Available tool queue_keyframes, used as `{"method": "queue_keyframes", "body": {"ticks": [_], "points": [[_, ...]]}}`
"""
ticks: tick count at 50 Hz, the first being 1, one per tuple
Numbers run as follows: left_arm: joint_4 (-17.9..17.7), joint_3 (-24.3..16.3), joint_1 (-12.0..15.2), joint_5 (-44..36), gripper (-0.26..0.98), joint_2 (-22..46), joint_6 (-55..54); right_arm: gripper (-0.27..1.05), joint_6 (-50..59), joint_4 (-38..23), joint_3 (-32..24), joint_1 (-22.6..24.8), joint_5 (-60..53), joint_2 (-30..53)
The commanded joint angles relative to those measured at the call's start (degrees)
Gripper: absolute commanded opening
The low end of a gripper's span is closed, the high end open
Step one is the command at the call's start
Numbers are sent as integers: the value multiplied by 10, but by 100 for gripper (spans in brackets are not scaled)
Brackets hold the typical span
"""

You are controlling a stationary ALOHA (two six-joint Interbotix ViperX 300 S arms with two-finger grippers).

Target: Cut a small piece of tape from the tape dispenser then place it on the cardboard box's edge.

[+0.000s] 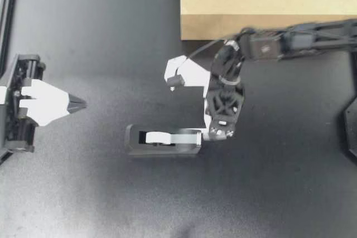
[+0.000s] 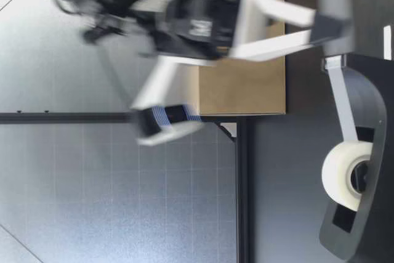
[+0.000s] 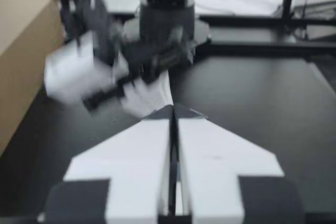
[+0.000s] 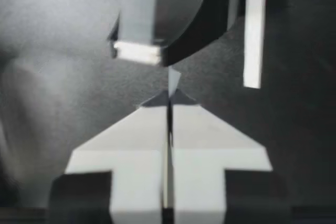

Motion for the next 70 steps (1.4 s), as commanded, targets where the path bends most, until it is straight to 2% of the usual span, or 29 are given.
{"method": "queue_keyframes", "body": {"ticks": [1, 14, 22, 39, 46, 56, 70], "points": [[-17, -28, 0, -5, -13, 34, 1, -14, 10, -40, -4, -1, -37, -79], [-69, -95, 11, -18, -13, 167, 1, -15, 29, -84, 20, 26, -150, -180], [-71, -144, 10, -38, -12, 242, 0, -15, 29, -99, 25, 51, -192, -202], [-70, -219, 10, -40, -9, 323, 7, -15, 28, -114, 20, 69, -220, -207], [-70, -226, 11, -40, 9, 331, 4, -15, 27, -114, 20, 69, -225, -207], [-71, -228, 9, -40, 59, 337, -8, -15, 26, -115, 17, 69, -235, -202], [-71, -234, 7, -67, 53, 348, -18, -15, 25, -115, -2, 70, -235, -183]]}}
